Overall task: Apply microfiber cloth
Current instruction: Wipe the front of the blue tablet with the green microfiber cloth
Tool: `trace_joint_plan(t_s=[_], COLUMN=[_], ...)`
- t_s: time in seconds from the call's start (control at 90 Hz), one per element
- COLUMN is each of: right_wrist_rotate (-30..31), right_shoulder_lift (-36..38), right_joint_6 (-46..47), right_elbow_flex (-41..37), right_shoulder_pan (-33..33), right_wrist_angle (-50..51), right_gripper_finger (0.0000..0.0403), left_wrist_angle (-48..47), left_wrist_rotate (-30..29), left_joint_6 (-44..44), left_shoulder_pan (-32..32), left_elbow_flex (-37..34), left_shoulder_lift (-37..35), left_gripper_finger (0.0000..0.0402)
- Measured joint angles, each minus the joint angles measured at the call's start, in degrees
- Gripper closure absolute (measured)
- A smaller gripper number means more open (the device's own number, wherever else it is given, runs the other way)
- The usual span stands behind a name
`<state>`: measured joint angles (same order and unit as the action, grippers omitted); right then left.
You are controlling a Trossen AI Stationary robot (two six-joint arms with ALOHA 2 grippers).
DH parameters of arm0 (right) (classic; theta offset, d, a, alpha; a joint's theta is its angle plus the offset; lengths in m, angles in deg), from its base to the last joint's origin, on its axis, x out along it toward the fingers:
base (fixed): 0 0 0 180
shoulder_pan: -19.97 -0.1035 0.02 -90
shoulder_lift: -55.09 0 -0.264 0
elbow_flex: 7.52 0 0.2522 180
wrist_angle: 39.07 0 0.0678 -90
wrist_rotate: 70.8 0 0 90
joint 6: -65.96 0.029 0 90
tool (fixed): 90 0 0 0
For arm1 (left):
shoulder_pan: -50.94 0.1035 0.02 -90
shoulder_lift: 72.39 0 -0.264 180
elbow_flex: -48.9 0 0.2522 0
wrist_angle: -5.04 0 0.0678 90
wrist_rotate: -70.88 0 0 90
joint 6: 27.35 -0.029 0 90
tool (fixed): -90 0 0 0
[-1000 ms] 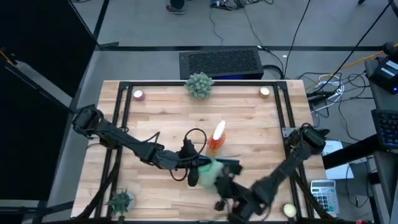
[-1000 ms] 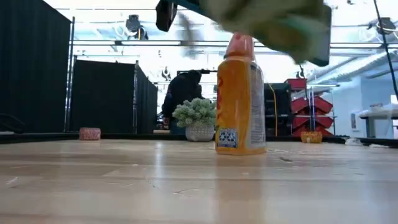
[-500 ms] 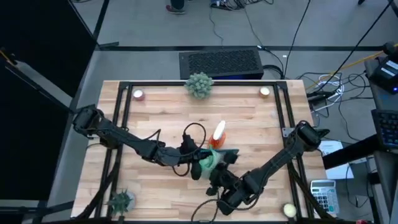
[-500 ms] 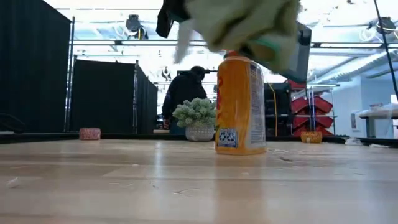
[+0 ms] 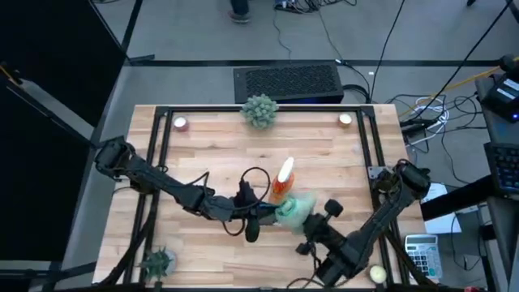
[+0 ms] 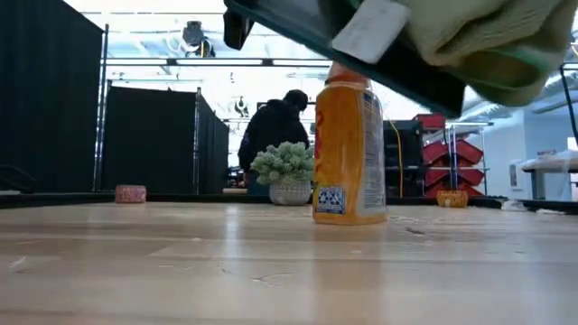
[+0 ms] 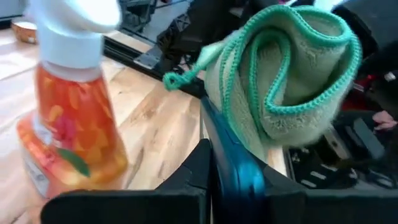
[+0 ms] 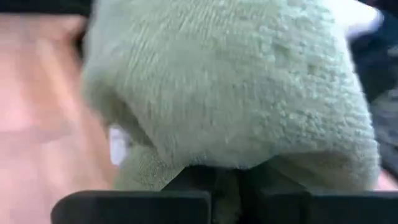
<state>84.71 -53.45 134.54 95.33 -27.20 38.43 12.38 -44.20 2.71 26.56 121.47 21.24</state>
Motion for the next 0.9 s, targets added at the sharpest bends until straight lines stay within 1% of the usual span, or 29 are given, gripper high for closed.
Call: trace_joint_plan(t_s=[0.078,0.167,0.244,0.289,0.322,0.378,0.433,0.556,0.644,0.778,0.9], right_wrist_rotate=[0.5,0.5,0.0,-1.0,-1.7,-1.6,0.8,6.0,7.8,9.6,10.6], right_shoulder_lift=[-0.8,-2.6,-3.7,-3.9,-3.9,-3.9,-3.9,-3.7,-3.3,-3.0,-2.9], right_joint_6=[-15.6,-33.2,-44.5,-48.2,-49.3,-49.0,-48.3,-47.5,-44.1,-32.7,-18.4], right_elbow_flex=[0.1,0.2,0.2,0.2,0.2,0.2,0.2,0.2,0.2,0.3,0.3], right_shoulder_pan=[1.0,4.6,7.8,9.3,10.3,11.6,12.0,11.4,10.5,9.0,7.7], right_wrist_angle=[-16.3,-32.2,-39.9,-42.2,-42.6,-42.2,-40.7,-38.6,-34.8,-23.8,-9.9], right_gripper_finger=[0.0399,0.0399,0.0399,0.0399,0.0399,0.0399,0.0399,0.0399,0.0399,0.0399,0.0399], left_wrist_angle=[1.5,3.8,4.5,4.3,4.2,3.8,3.8,4.3,4.3,3.6,3.0], left_wrist_rotate=[-0.2,-0.9,-1.6,-1.9,-2.0,-2.8,-3.9,-4.0,-3.5,-2.9,-2.9], left_joint_6=[-0.2,-0.4,-0.6,-0.6,-0.6,-0.8,-0.8,-0.5,-0.4,-0.5,-0.4], left_shoulder_pan=[0.0,0.2,0.3,0.3,0.3,0.4,0.5,0.6,0.6,0.6,0.5], left_elbow_flex=[0.0,0.0,0.0,0.0,0.0,0.0,0.0,0.1,0.2,0.2,0.1], left_shoulder_lift=[0.0,0.0,0.0,0.0,0.0,0.0,0.0,-0.1,-0.1,-0.1,0.0], left_gripper_finger=[0.0392,0.0392,0.0392,0.0391,0.0391,0.0391,0.0391,0.0391,0.0391,0.0391,0.0391])
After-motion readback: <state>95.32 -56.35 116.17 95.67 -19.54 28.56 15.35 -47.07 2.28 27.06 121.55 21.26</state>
